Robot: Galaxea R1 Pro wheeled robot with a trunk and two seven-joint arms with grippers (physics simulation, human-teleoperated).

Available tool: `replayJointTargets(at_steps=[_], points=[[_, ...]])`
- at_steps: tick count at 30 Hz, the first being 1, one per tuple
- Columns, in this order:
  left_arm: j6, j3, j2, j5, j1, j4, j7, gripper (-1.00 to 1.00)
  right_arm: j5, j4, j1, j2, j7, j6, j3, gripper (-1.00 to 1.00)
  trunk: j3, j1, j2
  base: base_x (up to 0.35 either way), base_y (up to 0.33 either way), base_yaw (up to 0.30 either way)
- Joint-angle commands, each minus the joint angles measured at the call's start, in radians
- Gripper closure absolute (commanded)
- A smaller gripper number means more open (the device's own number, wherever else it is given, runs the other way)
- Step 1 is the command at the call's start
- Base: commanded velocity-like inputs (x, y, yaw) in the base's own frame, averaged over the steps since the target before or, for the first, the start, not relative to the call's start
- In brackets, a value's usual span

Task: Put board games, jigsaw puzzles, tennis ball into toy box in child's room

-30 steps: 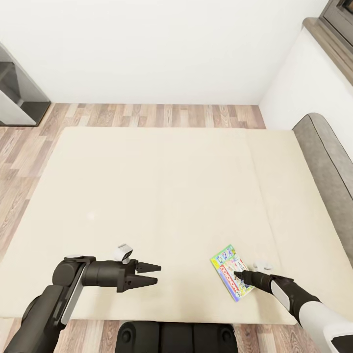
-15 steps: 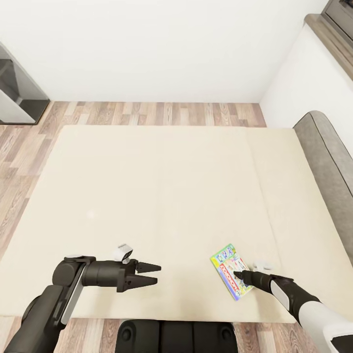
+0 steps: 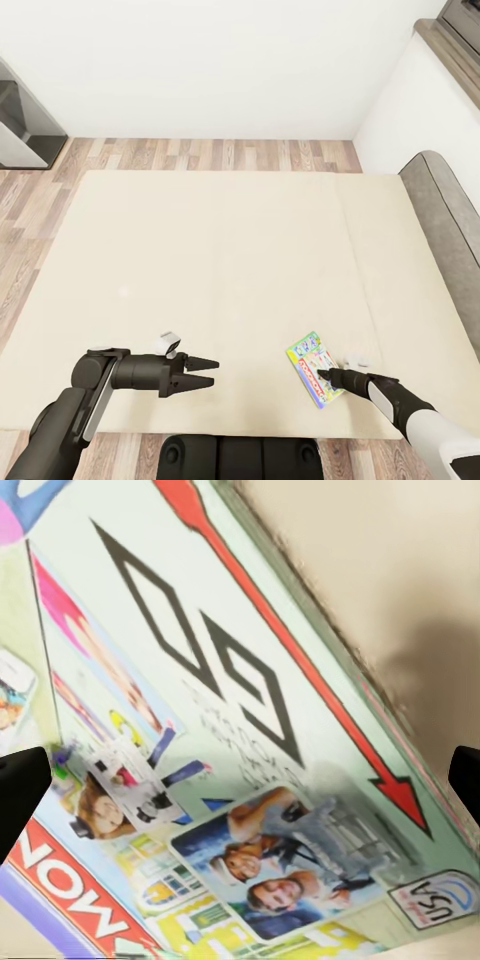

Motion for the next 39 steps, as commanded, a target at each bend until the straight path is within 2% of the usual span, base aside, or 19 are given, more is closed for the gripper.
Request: replayJointTargets(at_steps=[1, 7, 21, 25, 28, 31, 36, 39], points=[[0.011, -0.002, 0.001, 0.003, 0.0, 0.0, -0.001, -1.0, -0.01, -0.002, 0.0, -0.001, 0.006, 0.006, 0.008, -1.0, -0.001, 0.001, -0.001, 0.0, 0.0, 0.0], [0.011, -0.003, 0.001, 0.003, 0.0, 0.0, -0.001, -1.0, -0.009, -0.003, -0.001, 0.001, 0.04, 0.012, 0.012, -1.0, -0.001, 0.001, -0.001, 0.0, 0.0, 0.0], [0.011, -0.005, 0.001, 0.003, 0.0, 0.001, -0.001, -1.0, -0.015, -0.003, -0.003, 0.012, 0.047, 0.056, 0.004, -1.0, -0.001, 0.001, -0.001, 0.0, 0.0, 0.0], [0.011, -0.003, 0.001, 0.003, 0.0, 0.001, -0.001, -1.0, -0.013, -0.005, -0.006, 0.024, 0.046, 0.128, 0.004, -1.0, -0.001, 0.001, -0.001, 0.0, 0.0, 0.0], [0.011, -0.003, 0.001, 0.003, 0.0, 0.001, -0.001, -1.0, -0.012, -0.045, -0.006, 0.04, 0.037, 0.189, 0.004, -1.0, -0.001, 0.001, -0.001, 0.0, 0.0, 0.0], [0.011, -0.005, 0.0, 0.003, 0.0, 0.001, -0.001, -1.0, -0.01, -0.061, -0.006, 0.066, 0.033, 0.202, 0.006, -1.0, -0.001, 0.001, -0.001, 0.0, 0.0, 0.0], [0.011, -0.007, -0.001, 0.003, 0.0, 0.002, -0.001, -1.0, -0.015, -0.066, -0.007, 0.058, 0.042, 0.205, 0.004, -1.0, -0.001, 0.001, -0.001, 0.0, 0.0, 0.0], [0.011, -0.003, 0.0, 0.003, 0.0, 0.002, -0.001, -1.0, -0.017, -0.066, -0.008, 0.066, 0.035, 0.205, 0.002, -1.0, -0.001, 0.001, -0.001, 0.0, 0.0, 0.0]])
